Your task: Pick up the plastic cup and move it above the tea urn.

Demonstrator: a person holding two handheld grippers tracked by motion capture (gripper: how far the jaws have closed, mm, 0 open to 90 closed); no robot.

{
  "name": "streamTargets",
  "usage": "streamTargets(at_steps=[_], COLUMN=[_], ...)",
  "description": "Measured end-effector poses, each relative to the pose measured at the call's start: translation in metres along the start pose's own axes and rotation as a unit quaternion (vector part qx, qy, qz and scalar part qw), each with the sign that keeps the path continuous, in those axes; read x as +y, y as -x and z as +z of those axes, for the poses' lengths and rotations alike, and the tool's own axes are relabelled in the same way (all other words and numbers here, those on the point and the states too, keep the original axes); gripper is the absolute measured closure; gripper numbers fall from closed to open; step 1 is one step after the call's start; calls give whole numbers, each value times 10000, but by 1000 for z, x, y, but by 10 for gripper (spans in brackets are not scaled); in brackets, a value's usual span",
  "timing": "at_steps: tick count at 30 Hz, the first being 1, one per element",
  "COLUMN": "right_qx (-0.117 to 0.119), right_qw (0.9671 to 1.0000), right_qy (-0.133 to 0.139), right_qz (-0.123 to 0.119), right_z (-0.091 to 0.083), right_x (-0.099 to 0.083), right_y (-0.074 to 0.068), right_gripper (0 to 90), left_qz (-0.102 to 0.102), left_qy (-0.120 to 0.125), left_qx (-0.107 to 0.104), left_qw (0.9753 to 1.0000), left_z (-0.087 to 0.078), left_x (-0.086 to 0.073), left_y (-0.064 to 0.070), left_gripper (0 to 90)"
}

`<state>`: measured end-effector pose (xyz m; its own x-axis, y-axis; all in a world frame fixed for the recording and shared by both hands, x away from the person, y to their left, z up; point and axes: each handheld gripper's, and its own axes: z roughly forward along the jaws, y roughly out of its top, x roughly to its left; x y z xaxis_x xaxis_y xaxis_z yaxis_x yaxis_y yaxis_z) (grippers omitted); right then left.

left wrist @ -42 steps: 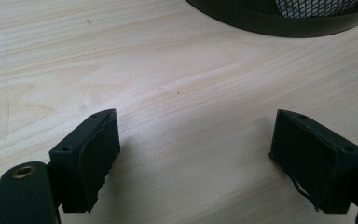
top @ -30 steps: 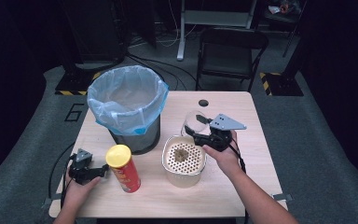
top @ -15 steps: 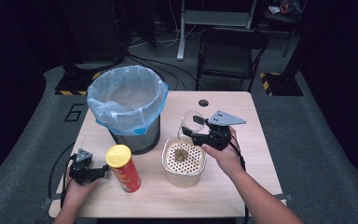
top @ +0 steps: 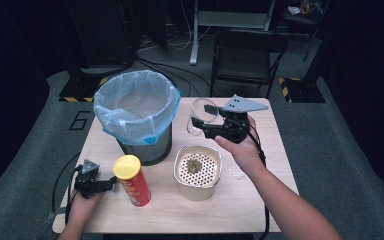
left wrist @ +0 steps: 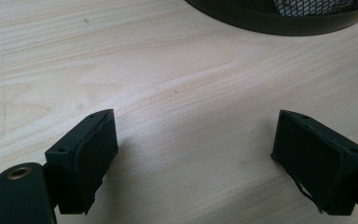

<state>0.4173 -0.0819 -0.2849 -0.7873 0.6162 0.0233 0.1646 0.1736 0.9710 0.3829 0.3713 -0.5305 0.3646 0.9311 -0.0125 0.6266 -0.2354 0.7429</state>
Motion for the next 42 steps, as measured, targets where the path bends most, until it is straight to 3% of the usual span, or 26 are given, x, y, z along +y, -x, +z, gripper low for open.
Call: streamTargets(at_steps=[9,10,11,15,18,19,21,22,23,25,30,37,42], right_qx=[52,52,43,38,70,70,67,67,73,71,-3,57,65], right_qw=[10000,10000,10000,9999,9998,9998,9990,9990,9992,9991,9990,9990,9984], right_qy=[-44,-44,-53,-104,-92,-92,-147,-147,-149,-150,-345,-437,-532], right_qz=[-13,-13,4,-88,-189,-189,-407,-407,-368,-390,-279,-99,-158], right_z=[15,15,23,37,65,65,85,85,101,107,141,159,167], right_x=[56,56,68,83,97,97,103,103,105,105,103,102,102], right_y=[-3,-3,-3,-5,-12,-12,-19,-19,-23,-23,-29,-29,-31], right_gripper=[375,375,374,373,375,375,377,377,374,373,366,364,364], left_qz=[25,25,16,18,-16,-16,-7,-7,-7,-5,-8,-5,25], left_qy=[22,22,31,28,52,52,-13,-13,-10,-11,-8,-7,-12], left_qx=[5,5,4,5,7,7,-22,-22,-23,-23,-26,-21,-8], left_qw=[10000,10000,10000,10000,10000,10000,10000,10000,10000,10000,10000,10000,10000], left_z=[0,0,0,0,1,1,0,0,0,0,0,0,0], left_x=[0,0,0,0,0,0,0,0,0,0,0,0,0], left_y=[0,0,0,0,0,0,0,0,0,0,0,0,-1], left_gripper=[134,134,134,134,134,134,134,134,134,134,134,135,135])
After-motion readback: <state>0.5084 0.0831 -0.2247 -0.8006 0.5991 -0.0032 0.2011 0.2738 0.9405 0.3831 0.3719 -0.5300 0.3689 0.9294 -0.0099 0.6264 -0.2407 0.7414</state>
